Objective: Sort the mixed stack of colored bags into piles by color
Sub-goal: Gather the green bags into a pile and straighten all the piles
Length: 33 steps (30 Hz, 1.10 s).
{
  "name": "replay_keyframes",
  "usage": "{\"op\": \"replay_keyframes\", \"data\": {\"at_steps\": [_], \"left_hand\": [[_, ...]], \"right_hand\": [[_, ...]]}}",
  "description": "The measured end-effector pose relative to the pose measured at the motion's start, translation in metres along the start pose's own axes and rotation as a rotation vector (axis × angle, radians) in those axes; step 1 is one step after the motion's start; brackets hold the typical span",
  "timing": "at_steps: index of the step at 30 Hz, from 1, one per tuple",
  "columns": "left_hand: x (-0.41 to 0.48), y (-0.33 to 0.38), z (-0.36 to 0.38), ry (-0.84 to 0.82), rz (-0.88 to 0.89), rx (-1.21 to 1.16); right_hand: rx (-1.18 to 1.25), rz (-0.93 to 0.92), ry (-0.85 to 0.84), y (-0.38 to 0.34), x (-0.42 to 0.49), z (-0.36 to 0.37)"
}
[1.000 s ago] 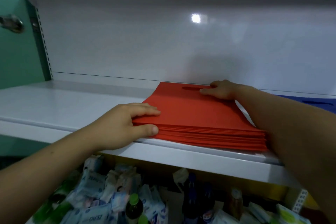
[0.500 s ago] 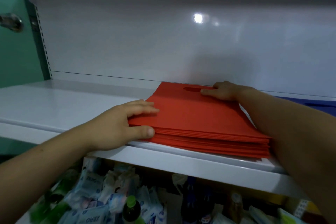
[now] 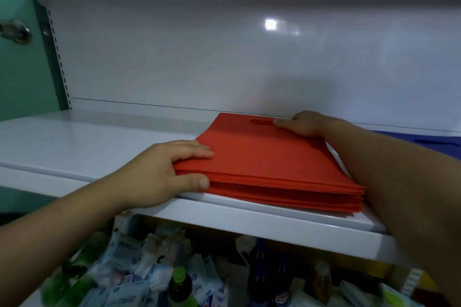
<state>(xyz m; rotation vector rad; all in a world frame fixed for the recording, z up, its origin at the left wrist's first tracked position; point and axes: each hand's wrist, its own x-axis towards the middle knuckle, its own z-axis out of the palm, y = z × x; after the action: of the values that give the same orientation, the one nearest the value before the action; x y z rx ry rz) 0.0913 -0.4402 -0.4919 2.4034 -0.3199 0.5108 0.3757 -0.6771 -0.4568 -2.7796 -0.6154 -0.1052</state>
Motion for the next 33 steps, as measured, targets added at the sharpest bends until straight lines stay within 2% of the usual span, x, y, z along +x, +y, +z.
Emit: {"op": "replay_keyframes", "data": {"at_steps": [4, 8, 14, 18, 21, 25, 33], "left_hand": [[0.0023, 0.0006, 0.0030, 0.026, 0.039, 0.139], [0.0053, -0.0016, 0.0006, -0.082, 0.053, 0.276], [0.0055, -0.0027, 0.0009, -0.010, 0.075, 0.274], [0.0050, 0.0003, -0.0002, 0.028, 0.059, 0.263], [0.0054, 0.0016, 0.0005, 0.052, 0.084, 0.289], [0.0049, 0.0014, 0.0038, -0.031, 0.054, 0.318], [0.0048, 0.0004, 0.0005, -0.120, 0.046, 0.287]], "right_hand": [[0.035, -0.023, 0.036, 0.0012, -0.0003, -0.0017], [-0.028, 0.010, 0.032, 0.0013, -0.0009, -0.0005], [-0.117, 0.033, 0.128, -0.0006, 0.0008, -0.0024], [-0.026, 0.009, 0.006, -0.0014, 0.0000, 0.0017], [-0.010, -0.003, 0.091, -0.0004, -0.0004, 0.0006], [0.000, -0.026, 0.039, 0.0014, 0.0003, 0.0017], [-0.125, 0.012, 0.048, -0.0032, -0.0057, 0.0008]]}}
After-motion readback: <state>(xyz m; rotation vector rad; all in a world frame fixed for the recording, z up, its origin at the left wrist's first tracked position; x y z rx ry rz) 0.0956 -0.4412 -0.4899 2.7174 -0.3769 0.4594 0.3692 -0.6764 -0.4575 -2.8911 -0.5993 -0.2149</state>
